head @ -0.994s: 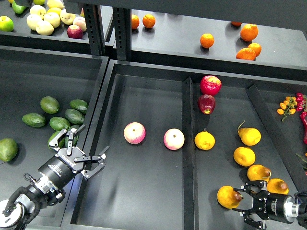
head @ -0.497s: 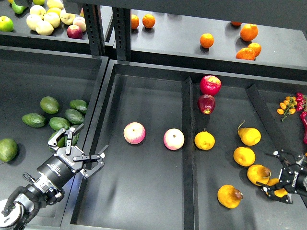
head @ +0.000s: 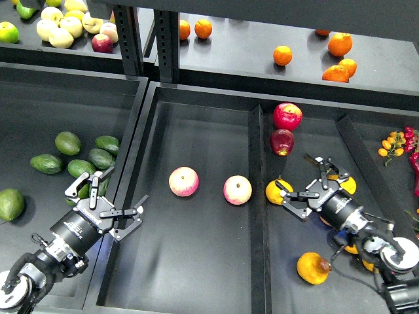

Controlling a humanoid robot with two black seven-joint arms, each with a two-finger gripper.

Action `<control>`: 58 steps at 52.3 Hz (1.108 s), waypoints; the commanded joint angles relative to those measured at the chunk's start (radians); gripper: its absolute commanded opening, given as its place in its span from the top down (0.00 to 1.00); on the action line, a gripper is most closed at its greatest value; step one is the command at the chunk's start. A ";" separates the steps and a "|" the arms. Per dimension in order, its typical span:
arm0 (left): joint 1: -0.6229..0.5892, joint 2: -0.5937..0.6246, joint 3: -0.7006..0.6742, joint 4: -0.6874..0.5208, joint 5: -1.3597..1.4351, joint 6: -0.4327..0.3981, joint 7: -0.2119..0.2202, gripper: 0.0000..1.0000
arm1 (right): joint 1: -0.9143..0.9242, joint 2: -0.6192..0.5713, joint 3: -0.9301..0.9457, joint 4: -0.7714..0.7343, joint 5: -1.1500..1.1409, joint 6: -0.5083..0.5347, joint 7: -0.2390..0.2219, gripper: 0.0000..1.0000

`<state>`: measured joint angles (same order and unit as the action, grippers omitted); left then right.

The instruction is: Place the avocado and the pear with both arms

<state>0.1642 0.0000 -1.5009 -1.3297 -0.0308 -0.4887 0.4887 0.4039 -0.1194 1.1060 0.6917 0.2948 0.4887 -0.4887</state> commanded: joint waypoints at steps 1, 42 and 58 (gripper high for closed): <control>-0.002 0.000 0.007 0.000 -0.001 0.000 0.000 0.01 | -0.008 0.050 0.005 -0.005 0.009 0.000 0.000 0.01; -0.015 0.000 0.007 0.007 -0.070 0.000 0.000 0.01 | -0.333 0.119 0.057 0.179 0.044 0.000 0.191 0.01; -0.034 0.000 0.028 -0.054 -0.073 0.000 0.000 0.01 | -0.404 0.119 0.120 0.532 0.135 -0.070 0.196 0.00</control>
<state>0.1294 0.0000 -1.4855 -1.3555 -0.1031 -0.4887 0.4886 0.0104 0.0000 1.1842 1.1128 0.4192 0.4852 -0.2950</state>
